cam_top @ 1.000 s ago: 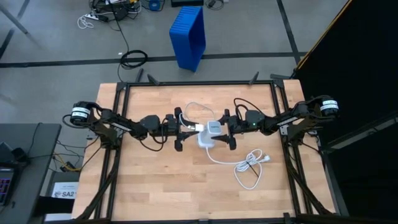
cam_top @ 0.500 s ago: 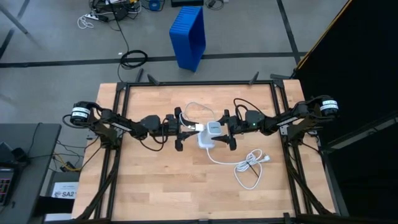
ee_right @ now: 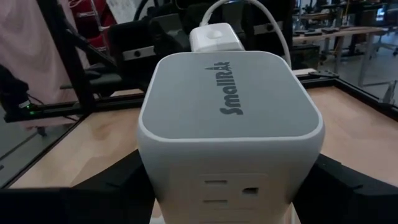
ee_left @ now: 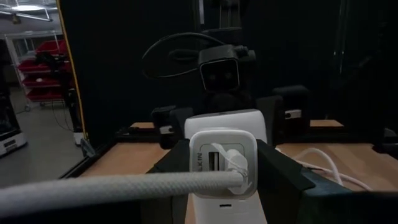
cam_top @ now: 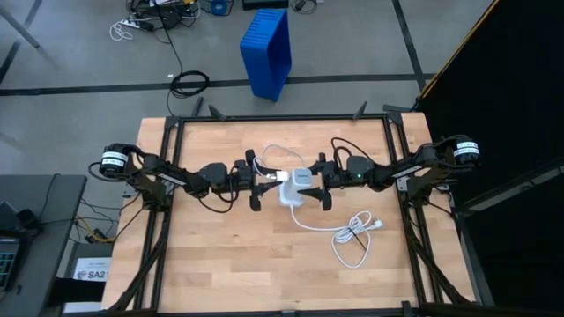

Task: Insert USB
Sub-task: Insert the charger adapter with cable into the outlet extension

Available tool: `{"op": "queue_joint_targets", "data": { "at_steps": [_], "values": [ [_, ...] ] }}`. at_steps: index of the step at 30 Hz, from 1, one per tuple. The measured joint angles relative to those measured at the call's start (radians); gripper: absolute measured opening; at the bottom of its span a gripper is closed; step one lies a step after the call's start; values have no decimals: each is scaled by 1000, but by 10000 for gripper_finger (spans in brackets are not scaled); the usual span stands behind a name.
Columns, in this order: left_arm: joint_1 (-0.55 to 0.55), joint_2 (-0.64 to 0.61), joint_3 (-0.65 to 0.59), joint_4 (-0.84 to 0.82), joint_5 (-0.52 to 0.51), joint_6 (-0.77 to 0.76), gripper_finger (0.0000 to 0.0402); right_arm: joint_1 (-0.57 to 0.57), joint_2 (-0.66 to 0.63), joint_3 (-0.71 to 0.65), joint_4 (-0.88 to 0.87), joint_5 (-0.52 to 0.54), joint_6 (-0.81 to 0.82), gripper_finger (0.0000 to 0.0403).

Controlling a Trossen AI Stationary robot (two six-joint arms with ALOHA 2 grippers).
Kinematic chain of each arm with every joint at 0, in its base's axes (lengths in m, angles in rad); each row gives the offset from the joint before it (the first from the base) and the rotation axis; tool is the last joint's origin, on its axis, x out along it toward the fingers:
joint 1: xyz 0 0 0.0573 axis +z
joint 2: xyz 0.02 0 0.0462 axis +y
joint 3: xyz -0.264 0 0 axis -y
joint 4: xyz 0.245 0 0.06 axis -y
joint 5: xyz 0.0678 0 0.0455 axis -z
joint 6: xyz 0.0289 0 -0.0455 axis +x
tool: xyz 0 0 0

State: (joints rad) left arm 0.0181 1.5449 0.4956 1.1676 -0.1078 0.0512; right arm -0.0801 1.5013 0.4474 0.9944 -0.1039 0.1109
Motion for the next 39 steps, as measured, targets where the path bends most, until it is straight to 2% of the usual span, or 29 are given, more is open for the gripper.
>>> {"op": "queue_joint_targets", "data": {
  "at_steps": [5,11,18,25,33,39],
  "values": [
    [-1,-2,-3,3,6,-3,125,26,0,24,-35,20,-45,259],
    [0,-1,-2,24,64,-10,125,35,0,28,-24,12,-63,259],
    [0,6,-1,32,68,-11,125,35,0,28,-10,3,-63,259],
    [1,95,6,163,105,-33,125,41,0,27,4,-1,-63,259],
    [3,181,82,152,129,-58,125,44,2,24,-40,4,-55,259],
    [4,191,91,141,133,-59,125,44,2,24,-48,4,-59,259]
  ]
}}
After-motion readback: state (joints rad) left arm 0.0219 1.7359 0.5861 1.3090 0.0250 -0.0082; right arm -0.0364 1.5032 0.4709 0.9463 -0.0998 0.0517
